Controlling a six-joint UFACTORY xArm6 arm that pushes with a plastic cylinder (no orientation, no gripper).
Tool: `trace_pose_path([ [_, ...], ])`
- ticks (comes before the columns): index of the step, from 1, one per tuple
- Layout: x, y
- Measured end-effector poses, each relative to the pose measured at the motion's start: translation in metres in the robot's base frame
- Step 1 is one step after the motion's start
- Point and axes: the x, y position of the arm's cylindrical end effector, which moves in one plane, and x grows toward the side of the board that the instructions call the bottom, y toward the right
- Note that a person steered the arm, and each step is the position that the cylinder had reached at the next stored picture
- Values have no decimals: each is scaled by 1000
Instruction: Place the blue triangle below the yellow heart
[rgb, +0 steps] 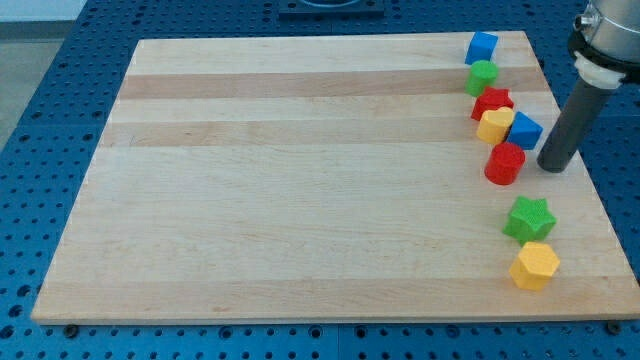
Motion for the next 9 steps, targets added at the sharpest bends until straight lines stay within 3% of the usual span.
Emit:
trace_pose_path([
  [1, 0, 20],
  [2, -28, 45],
  [3, -90, 37],
  [4, -90, -7],
  [5, -90, -16],
  [9, -63, -3],
])
